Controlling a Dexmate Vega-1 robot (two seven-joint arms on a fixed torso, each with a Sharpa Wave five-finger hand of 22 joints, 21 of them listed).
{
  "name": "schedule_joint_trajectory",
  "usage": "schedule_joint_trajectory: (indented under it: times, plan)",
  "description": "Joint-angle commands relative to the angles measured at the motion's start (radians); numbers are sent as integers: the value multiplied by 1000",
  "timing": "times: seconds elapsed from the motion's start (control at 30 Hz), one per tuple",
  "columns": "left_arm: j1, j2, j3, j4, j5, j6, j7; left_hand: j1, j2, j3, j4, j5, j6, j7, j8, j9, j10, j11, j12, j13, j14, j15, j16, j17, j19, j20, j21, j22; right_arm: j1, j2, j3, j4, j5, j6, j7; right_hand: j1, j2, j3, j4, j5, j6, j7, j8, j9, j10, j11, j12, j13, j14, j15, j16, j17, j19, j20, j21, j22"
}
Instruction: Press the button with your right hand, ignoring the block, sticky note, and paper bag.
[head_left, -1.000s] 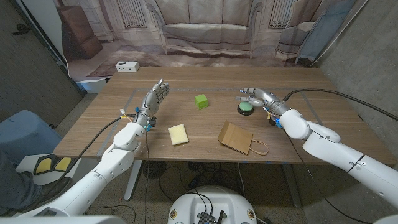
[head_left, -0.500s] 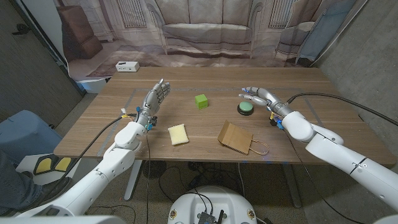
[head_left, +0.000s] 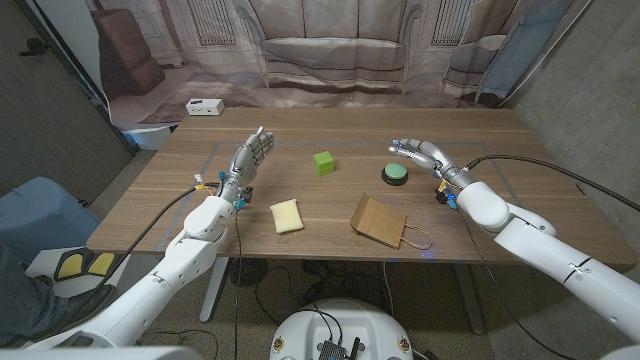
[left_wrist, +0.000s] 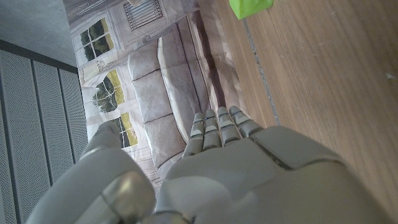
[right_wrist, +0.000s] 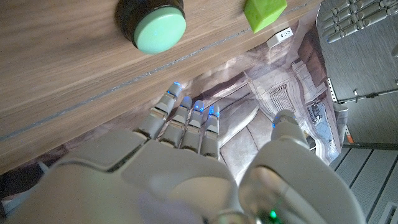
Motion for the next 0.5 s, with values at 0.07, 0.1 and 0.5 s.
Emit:
schedule_joint_trajectory:
  times: [0.07, 0.1, 0.5]
  plan:
    - [20, 11, -10, -24, 9, -5, 17, -2, 10, 2, -3, -1, 5, 2, 0, 2, 7, 4, -2, 4, 6, -2, -1, 2, 1, 2, 3, 5, -8, 25, 22, 54, 101, 74, 26, 0, 0, 3, 3, -4, -5, 5, 5, 2, 4, 5, 3, 3, 8, -1, -1, 4, 7, -1, 1, 1]
    - [22, 11, -11, -24, 9, -6, 18, -2, 10, 2, -3, -1, 5, 2, 0, 2, 8, 4, -1, 4, 6, -3, -1, 2, 1, 2, 3, 5, -8, 29, 25, 63, 121, 89, 37, 0, 0, 3, 2, -4, -7, 6, 5, 2, 3, 6, 2, 3, 8, 0, -1, 4, 7, -2, 2, 1]
    - [34, 12, -17, -31, 15, -13, 31, -2, 10, 0, -4, -1, 4, 1, -1, 2, 7, 3, -1, 4, 5, -1, -1, 2, -1, 4, 2, 5, -5, 64, 47, 129, 238, 176, 88, -2, -3, 0, 3, -5, 16, 15, 16, 3, -2, 12, 1, 3, 4, 0, -2, 5, 7, -1, 0, 1]
